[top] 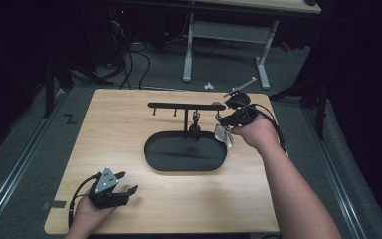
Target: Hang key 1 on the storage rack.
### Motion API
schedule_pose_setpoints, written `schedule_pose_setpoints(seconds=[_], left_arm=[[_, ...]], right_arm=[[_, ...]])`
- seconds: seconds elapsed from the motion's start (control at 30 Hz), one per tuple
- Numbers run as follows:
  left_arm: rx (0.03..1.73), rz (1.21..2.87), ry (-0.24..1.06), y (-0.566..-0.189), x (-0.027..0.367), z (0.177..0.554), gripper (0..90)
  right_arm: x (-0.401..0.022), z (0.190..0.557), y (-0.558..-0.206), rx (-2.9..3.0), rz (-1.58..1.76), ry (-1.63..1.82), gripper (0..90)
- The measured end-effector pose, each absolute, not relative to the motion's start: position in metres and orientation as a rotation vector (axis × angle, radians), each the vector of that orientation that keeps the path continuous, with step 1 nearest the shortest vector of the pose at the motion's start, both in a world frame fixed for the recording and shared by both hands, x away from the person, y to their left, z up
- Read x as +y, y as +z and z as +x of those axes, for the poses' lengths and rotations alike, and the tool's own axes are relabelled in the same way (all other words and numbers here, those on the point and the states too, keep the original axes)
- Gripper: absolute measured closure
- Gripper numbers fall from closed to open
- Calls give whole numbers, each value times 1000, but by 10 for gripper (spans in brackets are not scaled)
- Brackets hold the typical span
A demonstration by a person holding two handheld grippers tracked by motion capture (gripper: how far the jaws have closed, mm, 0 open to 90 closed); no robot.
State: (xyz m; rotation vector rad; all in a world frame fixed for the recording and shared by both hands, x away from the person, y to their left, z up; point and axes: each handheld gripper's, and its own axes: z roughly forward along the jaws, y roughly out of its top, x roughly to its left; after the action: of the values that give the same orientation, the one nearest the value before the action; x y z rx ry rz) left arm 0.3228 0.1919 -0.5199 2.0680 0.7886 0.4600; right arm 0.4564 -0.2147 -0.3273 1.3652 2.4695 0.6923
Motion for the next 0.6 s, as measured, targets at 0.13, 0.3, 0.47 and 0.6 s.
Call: schedule_pose_setpoints(seconds=[0.13,0.3,0.47,0.6], left_arm=[[794,2065,464,-520,194,321,322],[800,2070,462,-521,195,320,323],[802,2077,461,-522,195,318,323],[807,2073,459,-522,197,318,323]], right_arm=[[-219,459,-328,2464,1379,708,840],[-220,462,-331,2461,1390,715,836],[-221,467,-333,2458,1389,715,834],[-220,469,-335,2464,1386,709,836]])
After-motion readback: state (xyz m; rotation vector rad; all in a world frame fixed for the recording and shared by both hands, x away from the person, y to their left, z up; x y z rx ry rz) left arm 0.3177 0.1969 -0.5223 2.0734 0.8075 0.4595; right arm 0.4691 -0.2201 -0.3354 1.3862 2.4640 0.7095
